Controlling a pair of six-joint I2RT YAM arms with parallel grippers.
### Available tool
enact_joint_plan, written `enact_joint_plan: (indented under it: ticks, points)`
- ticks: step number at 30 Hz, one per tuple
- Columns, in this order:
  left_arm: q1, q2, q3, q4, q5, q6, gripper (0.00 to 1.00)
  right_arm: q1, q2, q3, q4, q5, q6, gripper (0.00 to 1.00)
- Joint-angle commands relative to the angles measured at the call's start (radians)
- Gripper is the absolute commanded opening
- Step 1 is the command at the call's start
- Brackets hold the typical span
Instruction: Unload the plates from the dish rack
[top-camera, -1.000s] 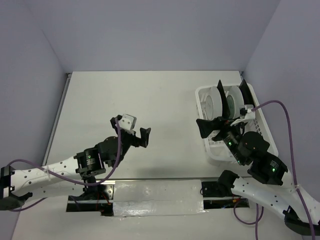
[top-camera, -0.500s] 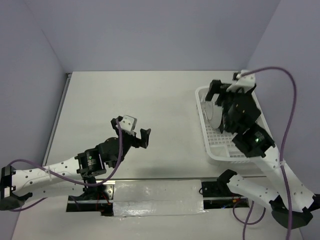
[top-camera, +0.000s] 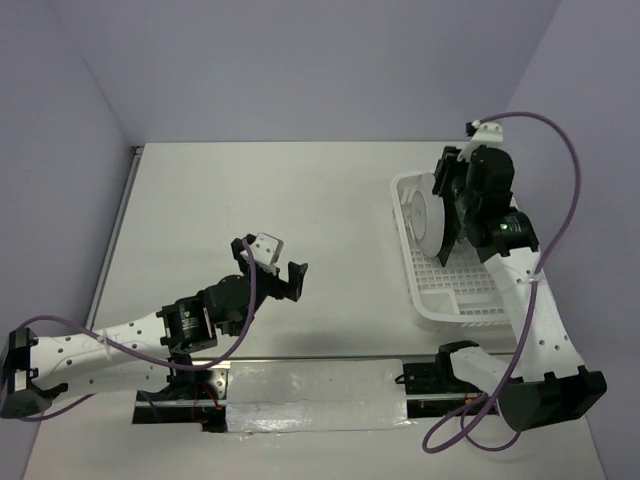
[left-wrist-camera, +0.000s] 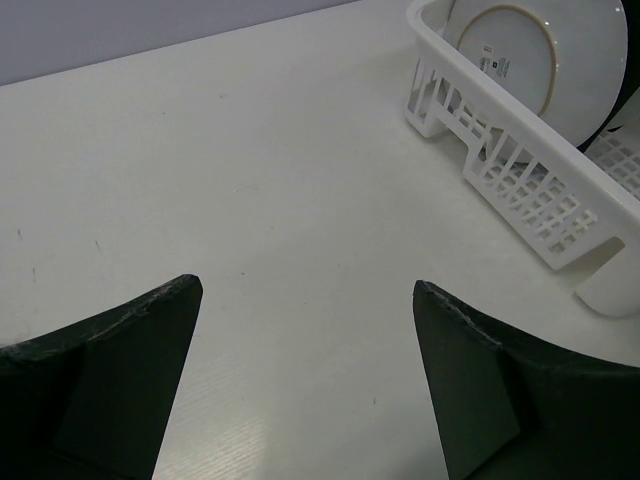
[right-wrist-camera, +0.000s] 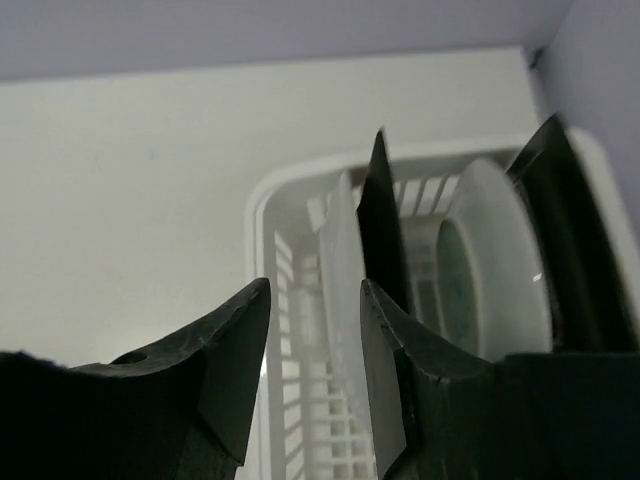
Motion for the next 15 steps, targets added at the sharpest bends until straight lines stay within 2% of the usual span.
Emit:
enact_joint_plan:
  ticks: [1,9,15]
  points:
    - [0.001,-0.002,0.025,0.032,0.006,-0.015,1.0,-0.008,-0.027,-0.081,0.013,-0.14,0.05,0.48]
    - [0.001,-0.021,0.014,0.031,-0.011,-0.016,1.0,-0.016,0.024,-0.168,0.041,-0.16,0.05,0.43]
    - [0.001,-0.021,0.017,0.025,-0.018,-0.016,1.0,-0.052,0.054,-0.171,0.038,-0.181,0.042,0.43]
